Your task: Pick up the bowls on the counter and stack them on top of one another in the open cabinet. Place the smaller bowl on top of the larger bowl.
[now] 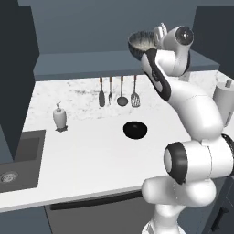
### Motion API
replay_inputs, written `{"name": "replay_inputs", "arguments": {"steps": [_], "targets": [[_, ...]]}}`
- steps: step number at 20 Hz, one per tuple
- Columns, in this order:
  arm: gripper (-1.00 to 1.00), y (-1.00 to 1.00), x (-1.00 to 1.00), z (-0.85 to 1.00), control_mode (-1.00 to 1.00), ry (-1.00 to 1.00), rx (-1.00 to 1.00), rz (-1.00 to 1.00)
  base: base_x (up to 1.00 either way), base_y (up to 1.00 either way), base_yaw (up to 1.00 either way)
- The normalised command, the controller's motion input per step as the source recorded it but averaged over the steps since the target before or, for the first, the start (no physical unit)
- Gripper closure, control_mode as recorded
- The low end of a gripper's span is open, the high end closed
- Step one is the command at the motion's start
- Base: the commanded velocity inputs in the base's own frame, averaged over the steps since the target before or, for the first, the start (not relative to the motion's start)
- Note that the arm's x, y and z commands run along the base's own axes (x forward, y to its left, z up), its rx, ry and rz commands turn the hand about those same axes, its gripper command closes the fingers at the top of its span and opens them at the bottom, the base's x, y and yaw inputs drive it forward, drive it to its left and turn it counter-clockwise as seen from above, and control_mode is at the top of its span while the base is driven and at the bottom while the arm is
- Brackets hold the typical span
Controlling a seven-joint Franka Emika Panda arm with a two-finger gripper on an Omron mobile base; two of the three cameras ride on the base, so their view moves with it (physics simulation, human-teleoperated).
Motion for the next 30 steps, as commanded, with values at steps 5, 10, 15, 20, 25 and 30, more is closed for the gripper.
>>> {"name": "replay_inputs", "arguments": {"steps": [5, 10, 15, 20, 25, 30], "targets": [[-1.0, 0.05, 0.08, 0.0, -1.0, -0.18, 0.0, 0.0, 0.0, 0.0, 0.0], [-1.0, 0.03, -0.18, 0.05, -1.0, -0.02, 0.02, 0.0, 0.0, 0.0, 0.0], [-1.0, 0.0, -0.81, 0.06, -1.0, 0.0, 0.02, 0.0, 0.0, 0.0, 0.0], [-1.0, 0.0, -0.9, -0.03, -1.0, 0.2, 0.0, 0.07, 0.0, 0.0, 0.0], [-1.0, -0.2, -0.89, -0.52, -1.0, 0.23, -0.01, 0.12, 0.0, 0.0, 0.0], [-1.0, -0.08, -0.6, -0.95, -1.0, 0.19, -0.02, 0.17, 0.0, 0.0, 0.0]]}}
